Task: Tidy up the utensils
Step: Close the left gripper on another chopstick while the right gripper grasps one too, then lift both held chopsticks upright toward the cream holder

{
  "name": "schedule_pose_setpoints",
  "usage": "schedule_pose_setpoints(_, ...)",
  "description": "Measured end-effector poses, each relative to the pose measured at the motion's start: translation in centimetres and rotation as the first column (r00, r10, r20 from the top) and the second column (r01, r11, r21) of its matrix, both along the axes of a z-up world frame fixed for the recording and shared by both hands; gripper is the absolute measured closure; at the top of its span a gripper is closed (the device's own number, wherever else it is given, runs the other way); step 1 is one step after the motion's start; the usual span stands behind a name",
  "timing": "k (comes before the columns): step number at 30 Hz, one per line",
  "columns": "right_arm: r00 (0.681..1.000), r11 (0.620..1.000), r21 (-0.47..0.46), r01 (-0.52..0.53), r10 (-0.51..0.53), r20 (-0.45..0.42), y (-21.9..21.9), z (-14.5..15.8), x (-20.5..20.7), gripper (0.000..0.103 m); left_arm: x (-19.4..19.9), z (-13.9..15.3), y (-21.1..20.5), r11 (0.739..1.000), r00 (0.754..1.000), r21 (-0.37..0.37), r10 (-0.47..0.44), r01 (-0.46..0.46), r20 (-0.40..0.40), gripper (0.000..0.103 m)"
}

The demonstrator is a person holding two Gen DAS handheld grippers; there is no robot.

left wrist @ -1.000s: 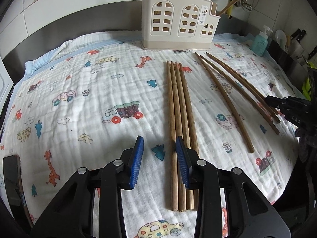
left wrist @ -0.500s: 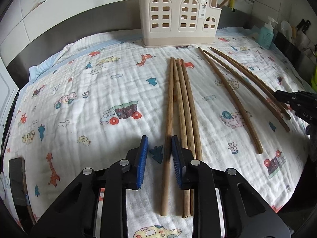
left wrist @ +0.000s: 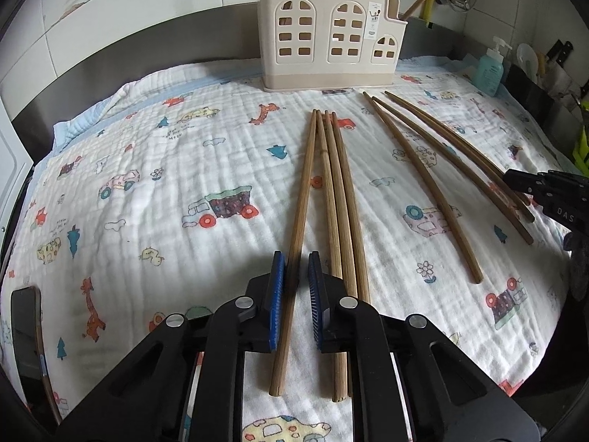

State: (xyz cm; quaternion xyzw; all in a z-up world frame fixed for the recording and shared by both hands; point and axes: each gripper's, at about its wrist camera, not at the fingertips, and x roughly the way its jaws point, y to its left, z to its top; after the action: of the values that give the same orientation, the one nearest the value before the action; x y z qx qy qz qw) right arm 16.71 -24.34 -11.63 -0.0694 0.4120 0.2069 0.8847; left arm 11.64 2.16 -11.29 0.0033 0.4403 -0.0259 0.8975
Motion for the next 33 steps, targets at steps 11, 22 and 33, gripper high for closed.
schedule_pose_setpoints(11, 0.996, 1.0, 0.03, 0.007, -0.009, 0.088, 0.0, 3.4, -0.9, 0.096, -0.8, 3.5, 0.5, 0.999, 0.995, -0.036, -0.006, 0.01, 0.104, 0.098)
schedule_pose_setpoints(22, 0.972, 0.995, 0.099, -0.022, -0.002, 0.234, 0.7, 10.6, -0.9, 0.097, -0.1, 8.4, 1.8, 0.994, 0.972, -0.103, 0.005, 0.02, 0.237, 0.098)
schedule_pose_setpoints(33, 0.955, 0.991, 0.114, -0.076, 0.04, 0.294, 2.4, 17.5, 1.6, 0.097, 2.4, 12.2, 2.4, 0.993, 0.956, -0.103, -0.028, 0.061, 0.292, 0.098)
